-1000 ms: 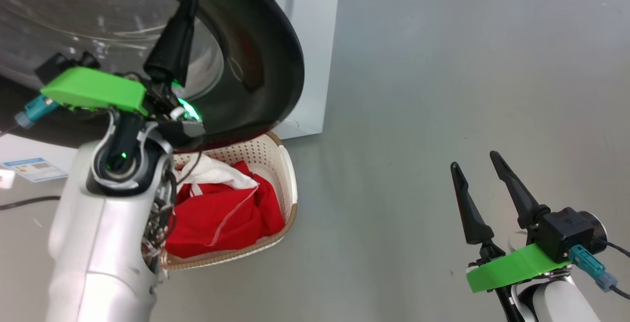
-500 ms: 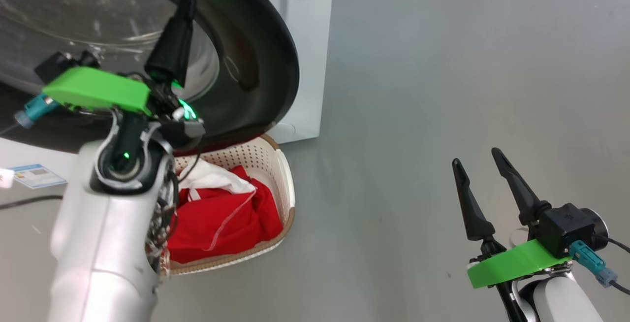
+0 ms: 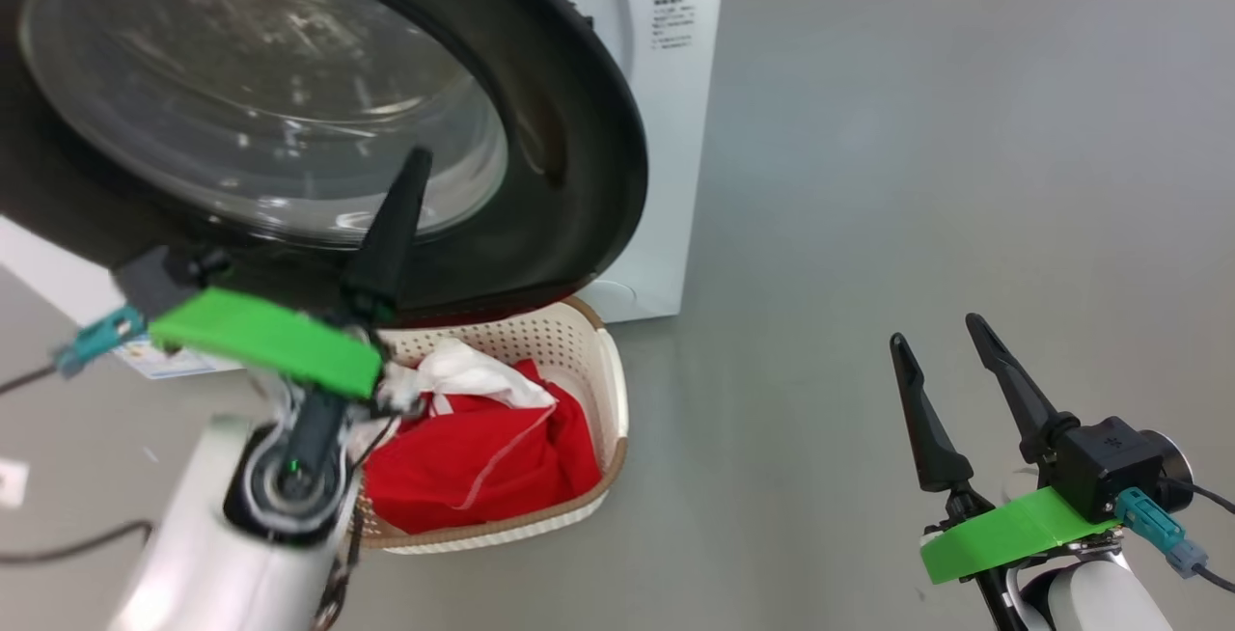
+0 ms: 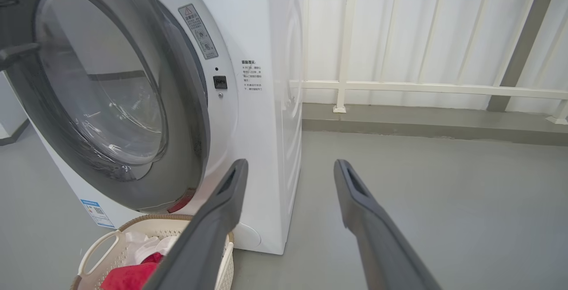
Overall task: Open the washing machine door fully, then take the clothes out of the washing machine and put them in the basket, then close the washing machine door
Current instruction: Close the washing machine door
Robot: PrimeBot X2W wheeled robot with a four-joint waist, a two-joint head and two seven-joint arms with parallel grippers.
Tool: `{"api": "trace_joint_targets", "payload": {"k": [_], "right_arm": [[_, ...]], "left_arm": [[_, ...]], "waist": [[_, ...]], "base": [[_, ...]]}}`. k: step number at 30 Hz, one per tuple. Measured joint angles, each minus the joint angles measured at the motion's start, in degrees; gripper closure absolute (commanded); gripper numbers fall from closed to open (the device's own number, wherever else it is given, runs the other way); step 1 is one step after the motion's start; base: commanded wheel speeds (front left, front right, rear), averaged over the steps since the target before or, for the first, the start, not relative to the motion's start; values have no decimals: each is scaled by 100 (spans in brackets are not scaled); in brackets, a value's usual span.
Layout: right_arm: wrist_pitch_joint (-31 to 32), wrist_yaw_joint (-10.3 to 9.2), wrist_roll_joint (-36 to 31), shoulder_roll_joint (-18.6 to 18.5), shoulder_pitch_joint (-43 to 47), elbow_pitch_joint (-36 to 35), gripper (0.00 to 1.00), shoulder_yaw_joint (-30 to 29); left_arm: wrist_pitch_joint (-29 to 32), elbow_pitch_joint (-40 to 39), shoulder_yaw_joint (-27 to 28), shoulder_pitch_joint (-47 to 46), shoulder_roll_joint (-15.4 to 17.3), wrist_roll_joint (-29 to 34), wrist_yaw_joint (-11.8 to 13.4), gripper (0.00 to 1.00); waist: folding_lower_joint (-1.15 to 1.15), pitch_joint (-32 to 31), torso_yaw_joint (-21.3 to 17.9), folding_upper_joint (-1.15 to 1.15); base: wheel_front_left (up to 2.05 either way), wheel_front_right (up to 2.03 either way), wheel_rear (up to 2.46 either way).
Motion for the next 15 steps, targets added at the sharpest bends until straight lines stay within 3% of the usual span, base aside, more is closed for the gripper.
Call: {"api": "trace_joint_targets", "payload": {"k": [4,7,15], "right_arm": [[0,0,0,0,2,-1,0,0],[1,0,0,-1,72,-2,0,0],[1,0,1,1,140,-8,0,1]], "left_arm": [[-546,-283,-280,415,398,1047,20,0],[-943,-563,-389,744,493,1525,116,0],[-1555,-1180,-559,1514,836,2858,584,0]], "waist": [[0,-128,147,0],[0,-226,242,0],[0,-451,401,0]], "base": [[0,0,0],[0,0,0],[0,0,0]]}}
